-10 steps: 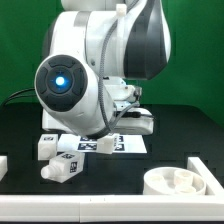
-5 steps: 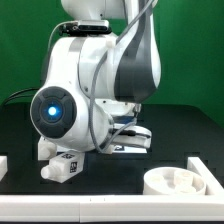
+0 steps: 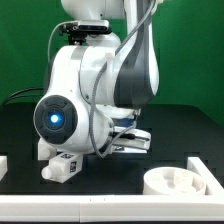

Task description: Assemble stool

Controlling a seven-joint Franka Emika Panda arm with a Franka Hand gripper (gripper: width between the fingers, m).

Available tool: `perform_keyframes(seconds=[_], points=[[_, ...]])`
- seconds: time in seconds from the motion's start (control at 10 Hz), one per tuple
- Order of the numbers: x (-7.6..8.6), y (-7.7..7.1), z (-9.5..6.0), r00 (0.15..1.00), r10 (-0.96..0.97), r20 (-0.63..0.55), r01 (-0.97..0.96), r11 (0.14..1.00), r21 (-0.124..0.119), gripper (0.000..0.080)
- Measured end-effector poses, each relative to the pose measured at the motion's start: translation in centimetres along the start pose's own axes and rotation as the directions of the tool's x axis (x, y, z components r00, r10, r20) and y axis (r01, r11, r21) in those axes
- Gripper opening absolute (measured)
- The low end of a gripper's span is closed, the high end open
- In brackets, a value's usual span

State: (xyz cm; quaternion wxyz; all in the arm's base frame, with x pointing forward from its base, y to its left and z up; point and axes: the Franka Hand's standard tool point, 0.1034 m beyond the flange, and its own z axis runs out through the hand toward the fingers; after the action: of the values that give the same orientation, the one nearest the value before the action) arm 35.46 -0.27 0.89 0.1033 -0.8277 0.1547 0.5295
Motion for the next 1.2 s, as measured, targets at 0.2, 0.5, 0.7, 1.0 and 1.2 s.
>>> perform_keyframes(seconds=[0.2, 0.5, 0.7, 1.0, 1.2], points=[[0.0, 0.0, 0.0, 1.0, 0.0, -0.001, 0.0, 1.0, 0.0, 0.0331], [-2.3, -2.4, -4.7, 0.998, -0.032, -0.061, 0.031, 0.999, -0.012, 0.0331], [-4.2, -4.3, -9.0, 0.968, -0.084, -0.235, 0.083, 0.996, -0.012, 0.0331], [-3.9, -4.6, -9.4, 0.889, -0.093, -0.448, 0.096, 0.995, -0.015, 0.0333], [-4.3, -6.4, -10.9, 0.841, -0.102, -0.531, 0.102, 0.994, -0.029, 0.0333]])
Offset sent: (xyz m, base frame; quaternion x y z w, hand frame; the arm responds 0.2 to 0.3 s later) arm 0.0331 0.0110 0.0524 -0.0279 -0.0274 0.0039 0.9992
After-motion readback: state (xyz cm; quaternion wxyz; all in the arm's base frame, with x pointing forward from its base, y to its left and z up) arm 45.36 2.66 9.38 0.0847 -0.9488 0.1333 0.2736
